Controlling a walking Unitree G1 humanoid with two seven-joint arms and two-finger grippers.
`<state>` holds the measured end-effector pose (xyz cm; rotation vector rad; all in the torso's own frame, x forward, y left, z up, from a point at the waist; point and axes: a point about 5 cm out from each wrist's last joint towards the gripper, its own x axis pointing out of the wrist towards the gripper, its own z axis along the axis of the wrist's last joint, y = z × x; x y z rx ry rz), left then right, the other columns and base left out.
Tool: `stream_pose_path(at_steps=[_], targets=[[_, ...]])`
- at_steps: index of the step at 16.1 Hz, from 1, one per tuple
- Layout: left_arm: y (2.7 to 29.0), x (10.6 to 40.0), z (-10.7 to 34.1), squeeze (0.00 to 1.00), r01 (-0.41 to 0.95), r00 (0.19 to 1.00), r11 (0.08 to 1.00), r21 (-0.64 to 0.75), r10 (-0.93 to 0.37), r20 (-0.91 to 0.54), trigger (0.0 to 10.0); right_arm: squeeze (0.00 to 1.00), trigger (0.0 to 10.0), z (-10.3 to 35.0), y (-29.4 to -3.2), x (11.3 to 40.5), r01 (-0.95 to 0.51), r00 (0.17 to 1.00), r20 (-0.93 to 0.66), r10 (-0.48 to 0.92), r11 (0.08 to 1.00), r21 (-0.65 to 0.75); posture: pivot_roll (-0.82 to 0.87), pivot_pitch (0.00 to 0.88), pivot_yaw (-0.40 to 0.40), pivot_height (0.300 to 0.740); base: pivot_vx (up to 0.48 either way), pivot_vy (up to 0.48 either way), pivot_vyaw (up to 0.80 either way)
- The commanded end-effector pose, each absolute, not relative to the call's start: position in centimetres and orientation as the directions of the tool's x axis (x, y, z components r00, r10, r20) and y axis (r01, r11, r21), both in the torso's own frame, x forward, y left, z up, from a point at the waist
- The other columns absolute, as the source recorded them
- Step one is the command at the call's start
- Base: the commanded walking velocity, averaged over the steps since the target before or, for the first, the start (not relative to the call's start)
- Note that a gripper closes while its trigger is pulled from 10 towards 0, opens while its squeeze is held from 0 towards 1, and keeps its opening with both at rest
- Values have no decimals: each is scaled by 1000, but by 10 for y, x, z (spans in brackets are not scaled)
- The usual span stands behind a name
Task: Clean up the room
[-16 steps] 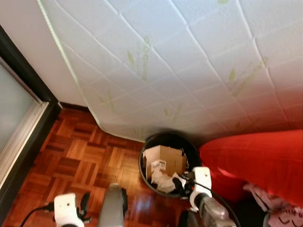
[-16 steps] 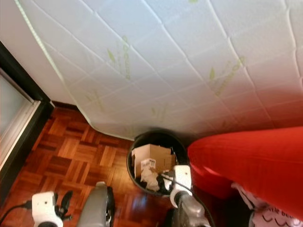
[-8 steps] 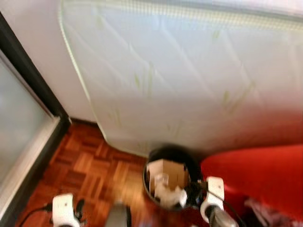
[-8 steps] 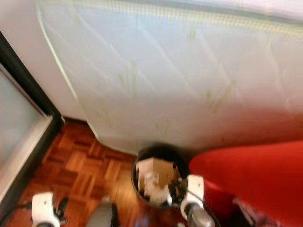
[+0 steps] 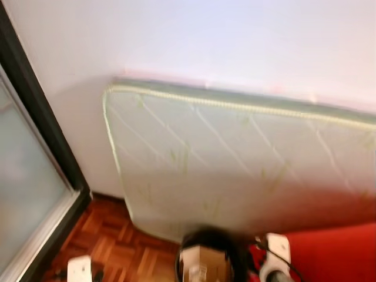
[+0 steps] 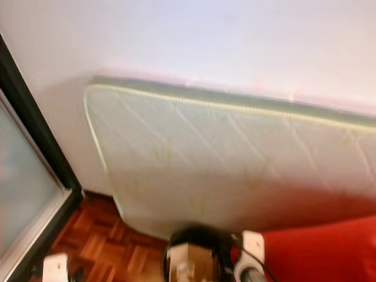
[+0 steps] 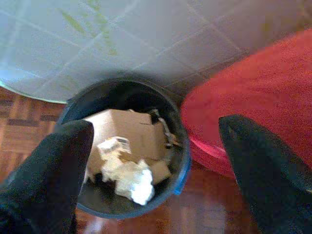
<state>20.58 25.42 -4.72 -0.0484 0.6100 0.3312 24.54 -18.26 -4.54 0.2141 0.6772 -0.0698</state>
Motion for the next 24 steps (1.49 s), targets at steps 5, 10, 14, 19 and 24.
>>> stream_pose_path(at_steps=[5,10,14,19,24], targets=[[254,179,-67,0,-319,667,944,82,286,-688,10000,0,10000,-66,-196,212,261,698,-713,-71,952,161,118,0,-29,740,0,0,0],[255,190,-62,0,-281,675,956,88,262,-690,10000,0,10000,-71,-190,206,270,666,-743,-74,952,147,57,0,-6,740,0,0,0],[251,191,-64,0,-278,667,958,74,248,-703,10000,0,10000,-76,-191,195,264,659,-749,-67,953,147,59,0,-13,740,0,0,0],[253,185,-67,0,-291,645,954,72,252,-722,10000,0,10000,-77,-188,194,226,652,-757,-42,964,141,84,0,-30,740,0,0,0],[259,183,-66,0,-292,640,953,81,257,-724,10000,0,10000,-77,-185,195,200,653,-757,-15,968,153,92,0,-37,740,0,0,0]])
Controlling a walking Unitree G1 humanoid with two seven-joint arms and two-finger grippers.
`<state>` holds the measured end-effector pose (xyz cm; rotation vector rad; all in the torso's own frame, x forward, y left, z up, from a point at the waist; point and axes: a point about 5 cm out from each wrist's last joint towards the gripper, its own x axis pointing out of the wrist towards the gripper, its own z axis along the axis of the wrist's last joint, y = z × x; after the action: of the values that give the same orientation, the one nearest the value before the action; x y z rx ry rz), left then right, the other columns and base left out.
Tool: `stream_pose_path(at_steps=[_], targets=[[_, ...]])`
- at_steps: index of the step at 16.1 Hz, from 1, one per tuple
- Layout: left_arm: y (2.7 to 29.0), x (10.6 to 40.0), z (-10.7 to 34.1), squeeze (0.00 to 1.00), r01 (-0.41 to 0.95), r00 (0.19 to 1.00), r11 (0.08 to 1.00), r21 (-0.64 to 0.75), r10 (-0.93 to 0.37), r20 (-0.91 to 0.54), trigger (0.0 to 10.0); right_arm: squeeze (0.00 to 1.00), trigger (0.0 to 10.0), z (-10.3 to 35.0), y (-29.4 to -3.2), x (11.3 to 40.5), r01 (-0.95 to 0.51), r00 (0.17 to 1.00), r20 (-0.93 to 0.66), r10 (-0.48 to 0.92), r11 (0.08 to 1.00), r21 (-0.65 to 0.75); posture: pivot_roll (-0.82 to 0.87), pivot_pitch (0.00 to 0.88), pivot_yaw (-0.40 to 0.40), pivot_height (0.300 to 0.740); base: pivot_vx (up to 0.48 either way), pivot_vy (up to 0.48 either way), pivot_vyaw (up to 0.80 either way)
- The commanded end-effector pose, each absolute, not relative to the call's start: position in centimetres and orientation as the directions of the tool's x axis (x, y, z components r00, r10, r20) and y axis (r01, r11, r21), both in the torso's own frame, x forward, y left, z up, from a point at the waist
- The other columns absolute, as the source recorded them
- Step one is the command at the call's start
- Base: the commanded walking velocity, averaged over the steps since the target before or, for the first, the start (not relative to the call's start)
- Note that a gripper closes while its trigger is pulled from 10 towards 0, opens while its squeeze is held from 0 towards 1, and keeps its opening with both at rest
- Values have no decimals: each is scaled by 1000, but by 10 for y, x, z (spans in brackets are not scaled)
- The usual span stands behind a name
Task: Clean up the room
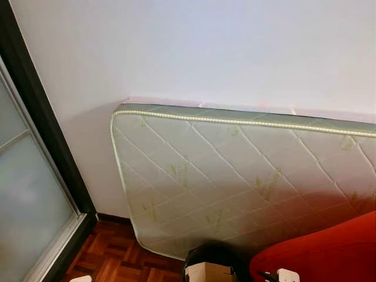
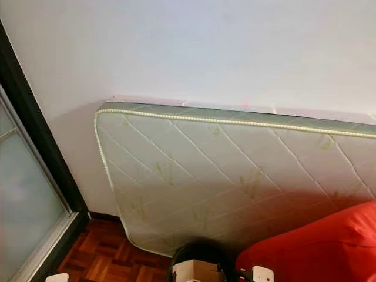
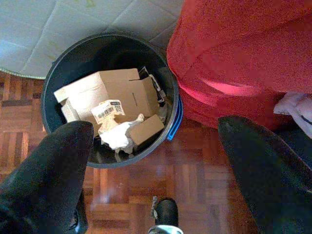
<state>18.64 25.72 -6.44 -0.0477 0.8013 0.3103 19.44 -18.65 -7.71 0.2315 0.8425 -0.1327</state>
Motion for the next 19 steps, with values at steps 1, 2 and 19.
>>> stream_pose_path(at_steps=[1,2,19], targets=[[258,181,-67,0,-291,637,953,81,256,-727,10000,0,10000,-78,-185,194,198,651,-759,-14,968,152,92,0,-37,740,0,0,0],[254,175,-71,0,-287,634,955,79,251,-731,10000,0,10000,-79,-184,191,194,646,-764,-9,969,153,92,0,-37,740,0,0,0],[255,172,-72,0,-264,631,961,80,235,-740,10000,0,10000,-81,-183,188,168,637,-770,12,974,154,95,0,-32,740,-214,0,0]])
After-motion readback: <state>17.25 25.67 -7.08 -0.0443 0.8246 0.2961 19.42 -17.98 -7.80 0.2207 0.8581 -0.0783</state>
